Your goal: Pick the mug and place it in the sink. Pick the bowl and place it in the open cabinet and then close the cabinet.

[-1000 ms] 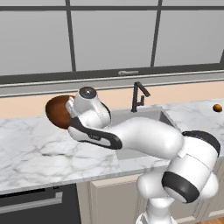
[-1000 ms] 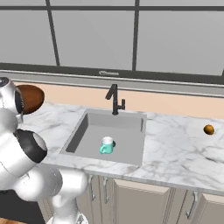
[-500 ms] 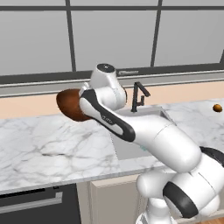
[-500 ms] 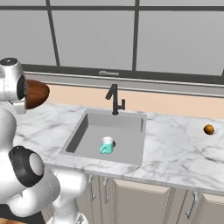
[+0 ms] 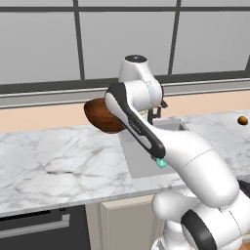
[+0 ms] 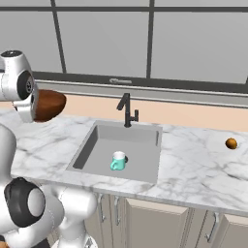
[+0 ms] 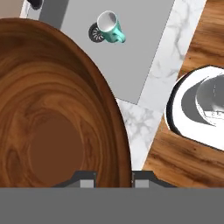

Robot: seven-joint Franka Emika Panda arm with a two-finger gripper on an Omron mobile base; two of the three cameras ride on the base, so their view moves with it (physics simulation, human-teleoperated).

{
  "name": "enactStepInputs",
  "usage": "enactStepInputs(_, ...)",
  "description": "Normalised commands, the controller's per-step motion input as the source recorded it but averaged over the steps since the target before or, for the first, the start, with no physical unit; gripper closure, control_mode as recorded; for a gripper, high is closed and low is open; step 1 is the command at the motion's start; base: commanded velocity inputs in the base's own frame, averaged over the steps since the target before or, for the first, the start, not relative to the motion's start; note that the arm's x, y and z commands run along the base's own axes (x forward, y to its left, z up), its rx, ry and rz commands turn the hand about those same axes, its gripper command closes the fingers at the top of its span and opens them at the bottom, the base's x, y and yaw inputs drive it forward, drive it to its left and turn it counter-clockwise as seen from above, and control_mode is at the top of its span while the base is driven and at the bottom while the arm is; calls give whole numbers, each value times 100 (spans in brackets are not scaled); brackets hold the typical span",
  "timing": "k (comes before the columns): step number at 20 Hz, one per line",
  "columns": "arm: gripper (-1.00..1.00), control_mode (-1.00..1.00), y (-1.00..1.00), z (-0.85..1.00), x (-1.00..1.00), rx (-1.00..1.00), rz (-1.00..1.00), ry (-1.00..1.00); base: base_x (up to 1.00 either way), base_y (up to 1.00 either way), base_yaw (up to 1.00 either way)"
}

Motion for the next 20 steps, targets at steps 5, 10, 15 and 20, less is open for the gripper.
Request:
enactStepInputs(5,100,-100,-62,21,-55,-7,-2,-1,0,0,0)
enactStepInputs(10,100,-100,-45,41,-45,-1,0,-4,0,0,0)
enactStepInputs(15,100,-100,-30,23,-63,-2,0,-7,0,0,0)
enactStepInputs(20,100,-100,-49,9,-43,-3,-1,-6,0,0,0)
